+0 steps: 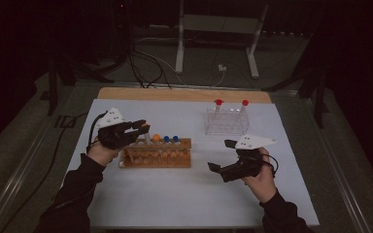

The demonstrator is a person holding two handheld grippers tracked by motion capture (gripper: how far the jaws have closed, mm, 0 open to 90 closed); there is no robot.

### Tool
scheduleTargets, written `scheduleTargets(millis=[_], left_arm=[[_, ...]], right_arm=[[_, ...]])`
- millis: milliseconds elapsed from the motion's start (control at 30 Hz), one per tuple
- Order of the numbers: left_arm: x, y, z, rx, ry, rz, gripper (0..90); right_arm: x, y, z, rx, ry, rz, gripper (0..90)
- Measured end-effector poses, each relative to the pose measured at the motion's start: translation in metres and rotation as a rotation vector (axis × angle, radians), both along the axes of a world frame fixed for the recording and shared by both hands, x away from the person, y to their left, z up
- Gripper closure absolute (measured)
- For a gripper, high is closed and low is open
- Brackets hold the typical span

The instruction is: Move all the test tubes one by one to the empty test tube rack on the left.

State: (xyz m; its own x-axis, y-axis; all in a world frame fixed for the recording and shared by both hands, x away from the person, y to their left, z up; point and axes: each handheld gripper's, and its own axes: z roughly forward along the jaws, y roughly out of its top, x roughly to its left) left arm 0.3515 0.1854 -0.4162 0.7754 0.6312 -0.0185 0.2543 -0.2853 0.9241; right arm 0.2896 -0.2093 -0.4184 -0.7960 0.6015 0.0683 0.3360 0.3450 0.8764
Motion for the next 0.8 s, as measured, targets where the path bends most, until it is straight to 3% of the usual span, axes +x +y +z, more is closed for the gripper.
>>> scheduleTargets(millis=[400,800], left_arm=[[0.002,-0.004,-0.024,0.032,0.045,-0.004,71.8],[0.002,-0.006,-0.03,0.055,0.059,-0.002,71.6]], right_arm=[[0.0,0.0,0.0,-0.002,0.009,0.007,0.0],[0.0,0.001,0.0,-0.004,0.012,0.011,0.0]])
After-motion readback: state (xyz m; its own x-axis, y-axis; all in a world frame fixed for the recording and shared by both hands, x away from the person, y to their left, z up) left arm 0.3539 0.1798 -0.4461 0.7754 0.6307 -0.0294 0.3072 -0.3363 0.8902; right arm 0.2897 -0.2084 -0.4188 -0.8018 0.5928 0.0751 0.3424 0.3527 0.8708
